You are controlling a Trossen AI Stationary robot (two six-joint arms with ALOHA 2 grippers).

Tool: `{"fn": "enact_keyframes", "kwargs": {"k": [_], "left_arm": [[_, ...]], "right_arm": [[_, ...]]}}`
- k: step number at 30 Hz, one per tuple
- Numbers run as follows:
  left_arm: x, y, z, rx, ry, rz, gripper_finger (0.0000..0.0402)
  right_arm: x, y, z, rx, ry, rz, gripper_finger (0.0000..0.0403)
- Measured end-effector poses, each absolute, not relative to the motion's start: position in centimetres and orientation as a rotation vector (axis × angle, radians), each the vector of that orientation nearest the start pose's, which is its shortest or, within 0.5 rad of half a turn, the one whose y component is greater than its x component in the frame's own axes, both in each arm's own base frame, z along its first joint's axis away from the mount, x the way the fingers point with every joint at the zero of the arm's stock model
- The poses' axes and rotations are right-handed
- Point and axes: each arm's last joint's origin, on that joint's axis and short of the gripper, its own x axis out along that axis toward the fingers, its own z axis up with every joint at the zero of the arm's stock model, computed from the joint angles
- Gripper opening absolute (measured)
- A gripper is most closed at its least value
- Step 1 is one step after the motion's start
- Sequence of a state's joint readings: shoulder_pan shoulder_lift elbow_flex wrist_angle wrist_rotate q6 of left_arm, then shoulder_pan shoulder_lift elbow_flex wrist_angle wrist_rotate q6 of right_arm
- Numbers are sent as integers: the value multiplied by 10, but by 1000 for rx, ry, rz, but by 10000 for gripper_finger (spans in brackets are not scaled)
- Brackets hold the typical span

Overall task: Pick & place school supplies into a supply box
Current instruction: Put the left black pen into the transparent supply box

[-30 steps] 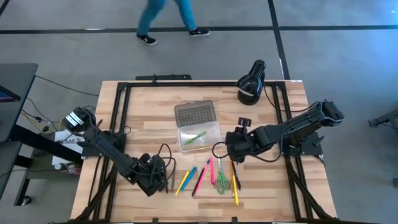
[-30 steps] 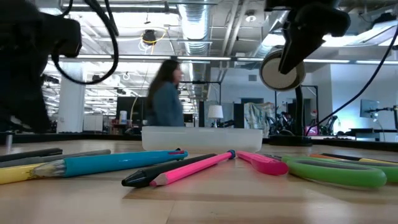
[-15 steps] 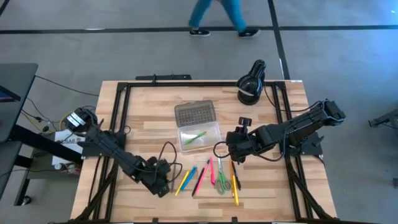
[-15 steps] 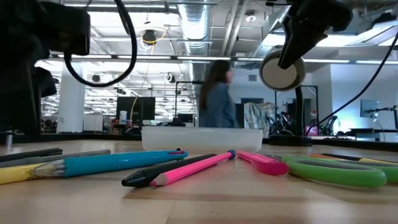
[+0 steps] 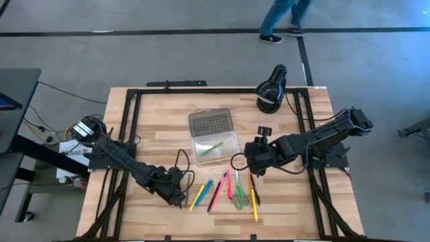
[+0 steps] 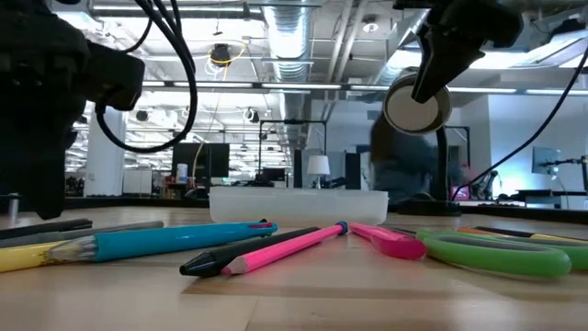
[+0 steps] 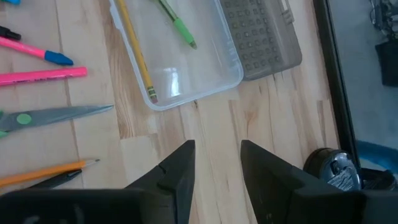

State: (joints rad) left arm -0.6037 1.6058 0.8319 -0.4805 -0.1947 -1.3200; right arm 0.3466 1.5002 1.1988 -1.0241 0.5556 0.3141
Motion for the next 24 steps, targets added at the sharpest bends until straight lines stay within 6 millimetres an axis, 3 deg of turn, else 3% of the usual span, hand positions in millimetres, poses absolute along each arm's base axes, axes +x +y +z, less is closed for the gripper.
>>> {"fn": "enact_keyframes", "kwargs": {"k": [16,24], "left_arm": [[230,-149,136,-663,1196,466,165],[220,-143,134,-518,1335,452,163]], "right_arm": [[265,80,262,-299,1130,-357,122],[266,80,262,-297,1128,-356,122]]}}
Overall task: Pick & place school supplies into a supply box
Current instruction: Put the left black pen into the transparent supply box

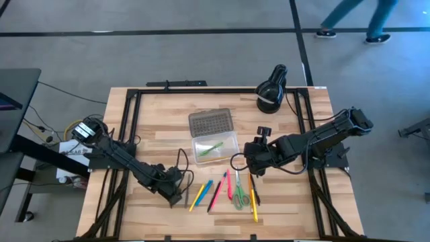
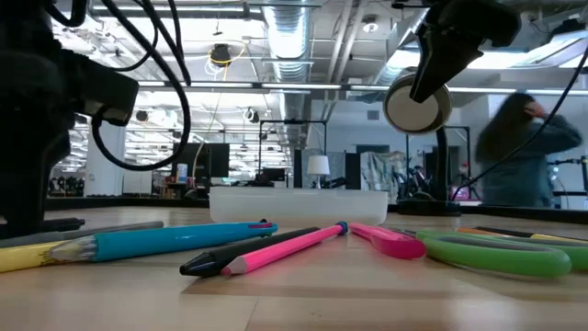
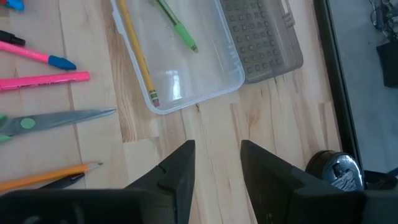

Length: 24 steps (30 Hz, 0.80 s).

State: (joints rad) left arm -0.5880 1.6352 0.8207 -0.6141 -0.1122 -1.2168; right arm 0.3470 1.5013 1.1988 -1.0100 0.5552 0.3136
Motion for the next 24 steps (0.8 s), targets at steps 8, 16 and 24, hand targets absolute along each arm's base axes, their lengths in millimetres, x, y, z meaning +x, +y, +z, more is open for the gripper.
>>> {"fn": "enact_keyframes", "kwargs": {"k": [8,16,24], "left_arm": [[217,-141,133,-227,1411,229,127],[218,-140,133,18,1415,33,91],[222,-129,133,-175,1456,177,73]], "right_arm": [[266,80,262,-297,1127,-356,122],[266,80,262,-296,1126,-356,122],[267,80,262,-289,1114,-355,122]]}}
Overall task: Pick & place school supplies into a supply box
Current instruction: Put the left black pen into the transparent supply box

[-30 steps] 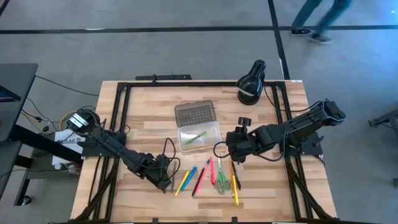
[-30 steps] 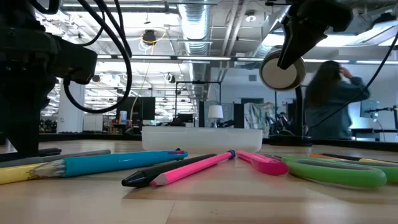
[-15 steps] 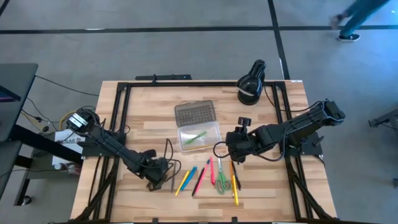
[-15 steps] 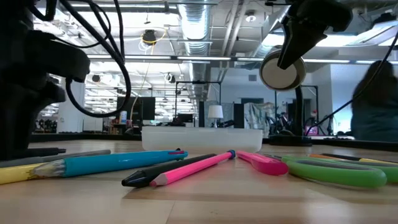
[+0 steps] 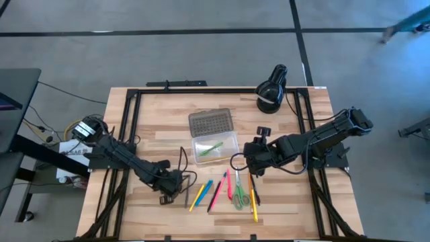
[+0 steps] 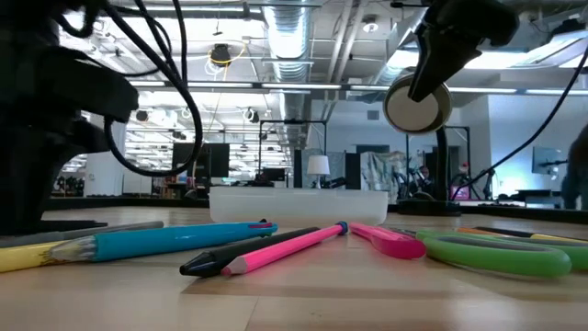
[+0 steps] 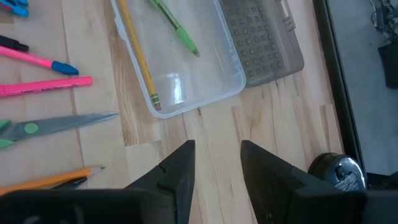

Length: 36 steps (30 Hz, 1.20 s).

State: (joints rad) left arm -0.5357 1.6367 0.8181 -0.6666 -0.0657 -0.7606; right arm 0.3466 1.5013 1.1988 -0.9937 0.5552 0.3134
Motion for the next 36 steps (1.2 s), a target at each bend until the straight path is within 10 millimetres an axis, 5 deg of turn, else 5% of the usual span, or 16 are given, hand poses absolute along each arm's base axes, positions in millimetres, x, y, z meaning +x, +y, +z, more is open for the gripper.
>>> {"fn": "enact_keyframes", "kwargs": {"k": [5,23,36], "left_arm": [[224,-126,132,-300,1468,256,58],[225,-126,134,-233,1461,218,29],[240,-129,172,-25,1424,273,20]], "right_arm": [[268,81,263,-289,1102,-349,122],[268,81,263,-289,1102,-349,122],[268,81,263,-289,1106,-346,122]]}}
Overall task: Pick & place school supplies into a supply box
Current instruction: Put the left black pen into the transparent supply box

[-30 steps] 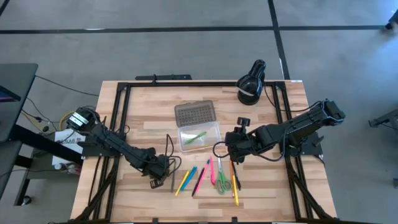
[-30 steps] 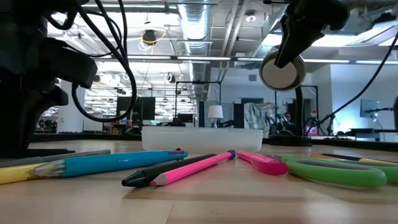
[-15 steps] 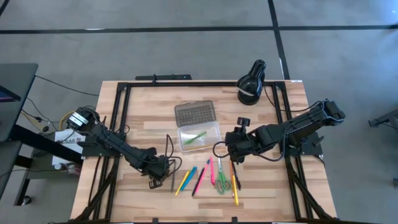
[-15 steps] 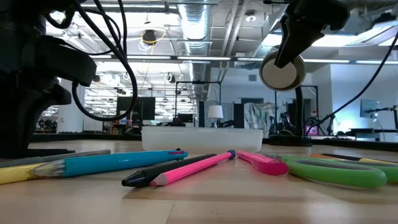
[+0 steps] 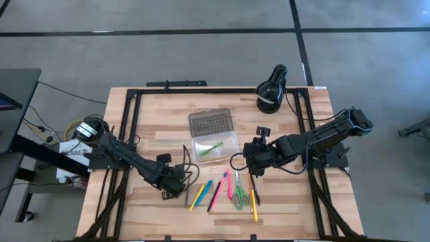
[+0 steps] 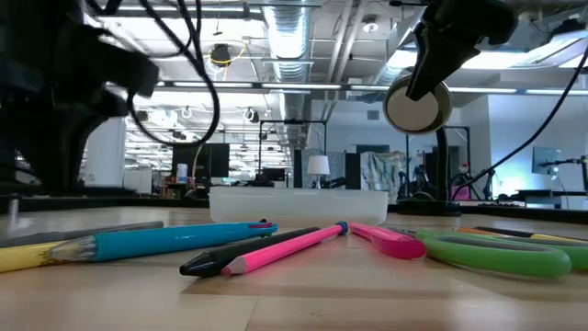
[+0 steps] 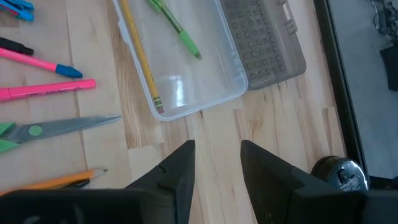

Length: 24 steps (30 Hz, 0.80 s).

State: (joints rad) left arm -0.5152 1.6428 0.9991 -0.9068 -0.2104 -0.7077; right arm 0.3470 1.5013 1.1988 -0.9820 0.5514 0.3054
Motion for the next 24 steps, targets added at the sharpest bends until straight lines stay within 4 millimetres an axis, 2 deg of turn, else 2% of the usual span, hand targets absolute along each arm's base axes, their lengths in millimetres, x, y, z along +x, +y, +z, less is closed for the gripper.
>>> {"fn": "enact_keyframes", "kwargs": {"k": [5,10,19,24], "left_arm": [[254,-128,195,63,1332,314,21],[278,-108,213,113,1198,378,21],[321,-34,220,53,1040,423,21],[337,5,227,-36,944,323,22]], "right_arm": [[268,81,262,-289,1107,-346,122],[268,81,262,-289,1106,-344,122],[263,95,262,-316,1097,-296,122],[259,104,262,-308,1092,-284,122]]}}
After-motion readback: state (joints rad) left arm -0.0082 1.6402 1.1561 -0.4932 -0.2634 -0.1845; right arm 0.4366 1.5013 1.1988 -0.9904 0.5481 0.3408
